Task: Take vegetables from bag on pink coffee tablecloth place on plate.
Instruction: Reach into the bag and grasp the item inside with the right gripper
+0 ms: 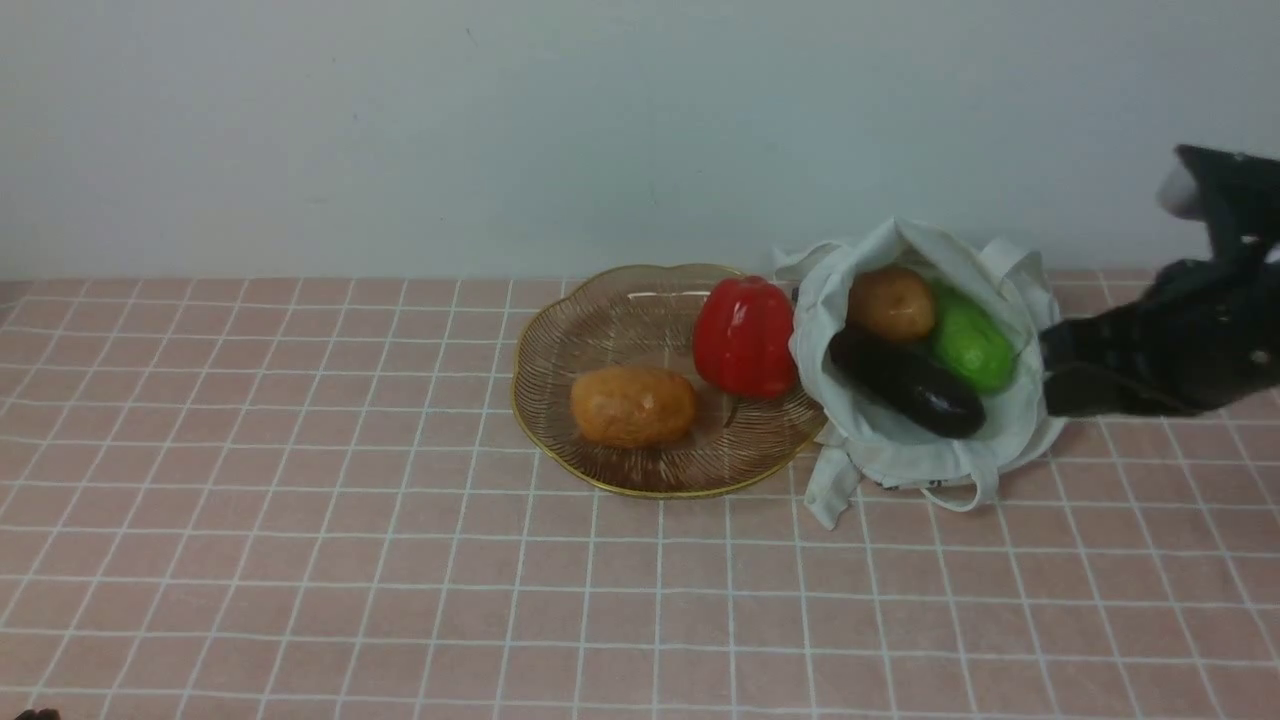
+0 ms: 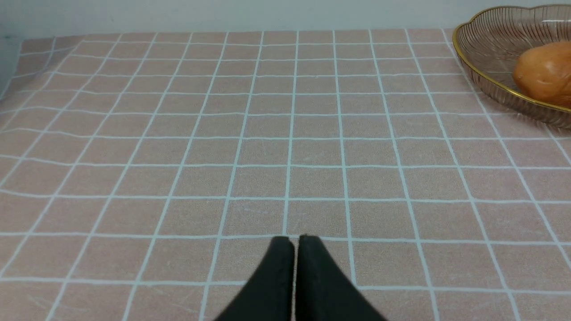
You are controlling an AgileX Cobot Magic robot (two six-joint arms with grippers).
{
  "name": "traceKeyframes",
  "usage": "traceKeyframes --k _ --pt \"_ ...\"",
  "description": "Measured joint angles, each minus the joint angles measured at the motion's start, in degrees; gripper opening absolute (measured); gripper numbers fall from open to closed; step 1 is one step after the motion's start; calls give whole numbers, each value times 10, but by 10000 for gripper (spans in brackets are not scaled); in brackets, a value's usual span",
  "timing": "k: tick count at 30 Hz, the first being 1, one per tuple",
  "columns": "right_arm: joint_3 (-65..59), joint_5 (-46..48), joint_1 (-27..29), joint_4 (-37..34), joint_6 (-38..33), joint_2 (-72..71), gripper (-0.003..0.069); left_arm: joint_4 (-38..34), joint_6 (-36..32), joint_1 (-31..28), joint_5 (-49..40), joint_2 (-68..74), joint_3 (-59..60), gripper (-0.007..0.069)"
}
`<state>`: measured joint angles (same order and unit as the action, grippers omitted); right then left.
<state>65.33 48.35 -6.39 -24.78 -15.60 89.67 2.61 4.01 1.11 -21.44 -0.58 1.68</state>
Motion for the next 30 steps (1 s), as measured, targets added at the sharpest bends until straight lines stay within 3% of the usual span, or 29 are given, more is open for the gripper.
traceKeyframes --k 5,11,22,27,30 --pt "80 -10 -35 40 7 85 35 0 0 0 0 0 0 -5" --pt "186 -34 -45 99 48 193 161 0 0 0 0 0 0 -5" --pt "240 -152 -47 113 24 288 620 0 0 0 0 0 0 -5" --pt "240 -202 -47 108 23 319 656 0 0 0 0 0 0 -5" --pt "240 -213 -47 108 22 330 604 0 0 0 0 0 0 -5"
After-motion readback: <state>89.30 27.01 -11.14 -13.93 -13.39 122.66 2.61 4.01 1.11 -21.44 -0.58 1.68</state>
